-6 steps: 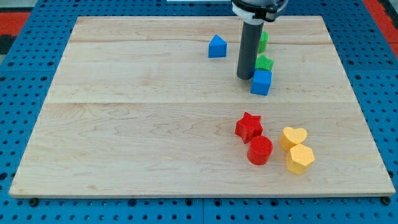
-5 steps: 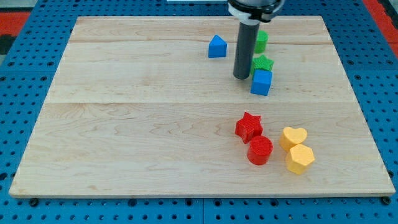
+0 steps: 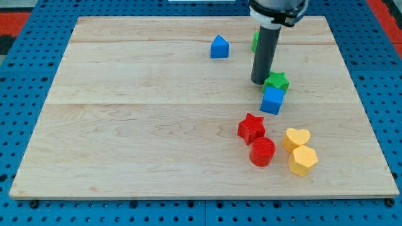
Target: Move the green star along with blue cube closer to the red star
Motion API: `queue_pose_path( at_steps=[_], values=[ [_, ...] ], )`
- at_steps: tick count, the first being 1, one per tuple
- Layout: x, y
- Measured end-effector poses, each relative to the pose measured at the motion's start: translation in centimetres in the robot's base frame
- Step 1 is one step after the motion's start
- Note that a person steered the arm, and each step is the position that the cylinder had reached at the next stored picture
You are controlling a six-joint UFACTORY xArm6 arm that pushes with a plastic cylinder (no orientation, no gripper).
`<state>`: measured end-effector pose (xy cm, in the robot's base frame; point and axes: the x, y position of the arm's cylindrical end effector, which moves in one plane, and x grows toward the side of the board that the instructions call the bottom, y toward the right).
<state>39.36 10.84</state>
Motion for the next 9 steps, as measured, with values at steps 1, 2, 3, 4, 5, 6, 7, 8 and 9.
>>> queue_pose_path(
  at_steps=[1, 2, 3, 4, 5, 6, 7, 8, 9],
  values=[
    [0.0, -0.1],
    [0.6, -0.6],
    [1.5, 0.1],
    [1.0, -2.1],
    [-2.0, -3.7],
    [-3.0, 0.8],
    [-2.3, 4.4],
    [0.0, 4.7],
    [2.6, 4.1]
  ],
)
